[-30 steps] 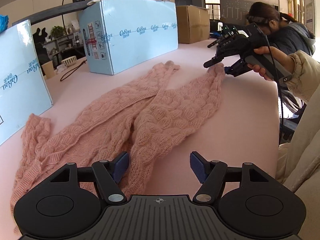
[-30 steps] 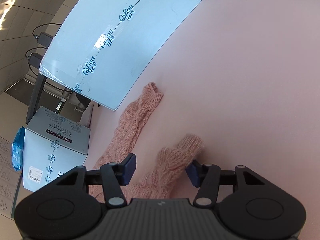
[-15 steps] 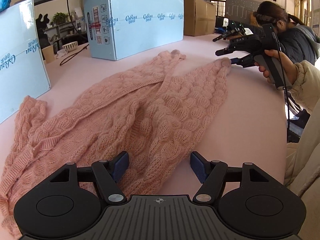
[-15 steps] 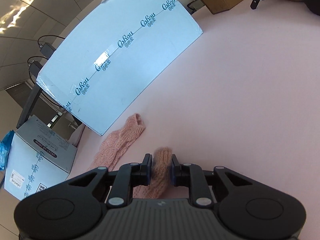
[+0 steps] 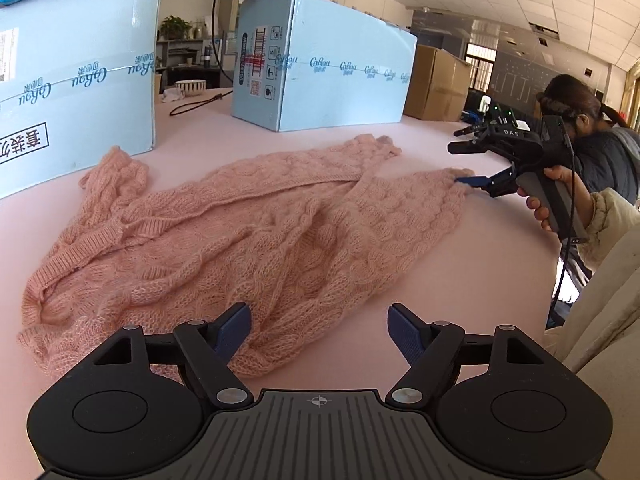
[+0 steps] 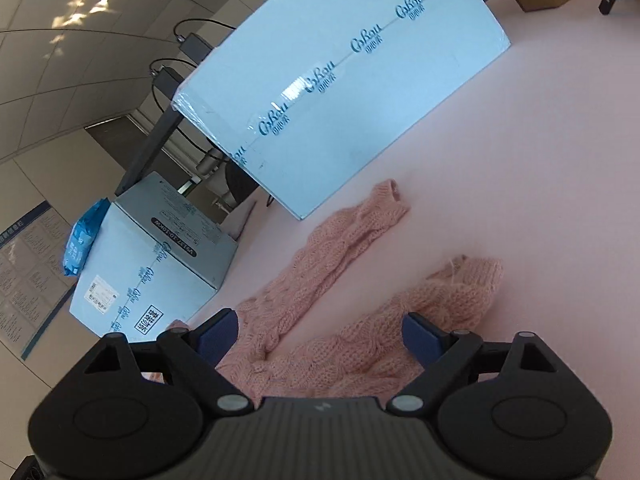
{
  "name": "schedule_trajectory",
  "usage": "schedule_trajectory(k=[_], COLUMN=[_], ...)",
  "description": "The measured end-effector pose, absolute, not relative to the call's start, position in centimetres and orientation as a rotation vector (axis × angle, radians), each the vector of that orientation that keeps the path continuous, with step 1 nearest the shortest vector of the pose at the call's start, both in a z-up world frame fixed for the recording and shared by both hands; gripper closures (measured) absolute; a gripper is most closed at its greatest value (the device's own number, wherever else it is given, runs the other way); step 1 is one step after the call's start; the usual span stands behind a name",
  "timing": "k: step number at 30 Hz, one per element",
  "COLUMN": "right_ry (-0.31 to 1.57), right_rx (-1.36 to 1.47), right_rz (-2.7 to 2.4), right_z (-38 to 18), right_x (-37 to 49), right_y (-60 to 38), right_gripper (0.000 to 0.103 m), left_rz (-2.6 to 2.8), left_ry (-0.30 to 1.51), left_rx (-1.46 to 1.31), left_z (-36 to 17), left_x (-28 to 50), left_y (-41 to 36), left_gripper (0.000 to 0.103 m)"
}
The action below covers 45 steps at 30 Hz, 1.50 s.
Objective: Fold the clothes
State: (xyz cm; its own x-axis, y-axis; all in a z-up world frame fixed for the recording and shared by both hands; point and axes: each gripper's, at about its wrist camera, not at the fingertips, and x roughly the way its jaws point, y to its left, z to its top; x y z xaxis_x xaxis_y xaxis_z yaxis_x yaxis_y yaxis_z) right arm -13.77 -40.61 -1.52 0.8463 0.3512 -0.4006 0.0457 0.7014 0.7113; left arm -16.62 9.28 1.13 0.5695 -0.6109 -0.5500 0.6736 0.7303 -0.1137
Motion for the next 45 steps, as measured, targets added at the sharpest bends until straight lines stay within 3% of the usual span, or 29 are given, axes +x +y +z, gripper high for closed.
schedule_trajectory(k=[8,13,16,18,19,22,26,30,39,45], right_ry=[0.543,0.700,0.872,0.909,0.913,0.875,0.735,0.696,0.697,0.745], right_rx=[0.663,0.825,0.888,0.846,0.825,0.770,0.716,0.664,0.513,0.089], right_rz=[0.559,0.943,0.896,0.823,0.813,0.832,0.836,0.762,0.612,0.584], right_z=[3.3,2.6,-0.1,-1.2,-1.2,0.5,4.0,5.5,4.6,4.4], right_x=[-12.1,-6.8,-2.9,-2.0,-2.1,-2.7,-2.1,0.7,12.5,16.8], right_y=[-33.8,-24.9,-21.1,-20.1,-19.8,-19.2,-18.1,-16.0,-8.3,-0.3], right_gripper=[0.014,0.015,0.015,0.032,0.034,0.020,0.011,0.010,0.011,0.013], left_rz=[-0.723,-0.681,-0.651,-0.644,-0.642,-0.632,-0.567,-0.467,-0.475,-0.519], left_ry=[0.476,0.598,0.588,0.586,0.585,0.538,0.473,0.579,0.579,0.575], left_rx=[0.056,0.047,0.075,0.079,0.078,0.070,0.020,0.003,-0.013,-0.102], left_z=[2.7,0.2,-0.1,0.2,0.5,1.7,2.4,0.9,-0.5,-0.6], left_x=[-17.1,-14.5,-15.2,-15.8,-16.1,-17.1,-16.6,-14.6,-14.4,-14.1], left_y=[9.5,7.9,7.8,7.9,8.0,8.8,9.5,9.0,9.3,10.4], left_gripper=[0.025,0.025,0.025,0.025,0.025,0.025,0.024,0.024,0.023,0.018])
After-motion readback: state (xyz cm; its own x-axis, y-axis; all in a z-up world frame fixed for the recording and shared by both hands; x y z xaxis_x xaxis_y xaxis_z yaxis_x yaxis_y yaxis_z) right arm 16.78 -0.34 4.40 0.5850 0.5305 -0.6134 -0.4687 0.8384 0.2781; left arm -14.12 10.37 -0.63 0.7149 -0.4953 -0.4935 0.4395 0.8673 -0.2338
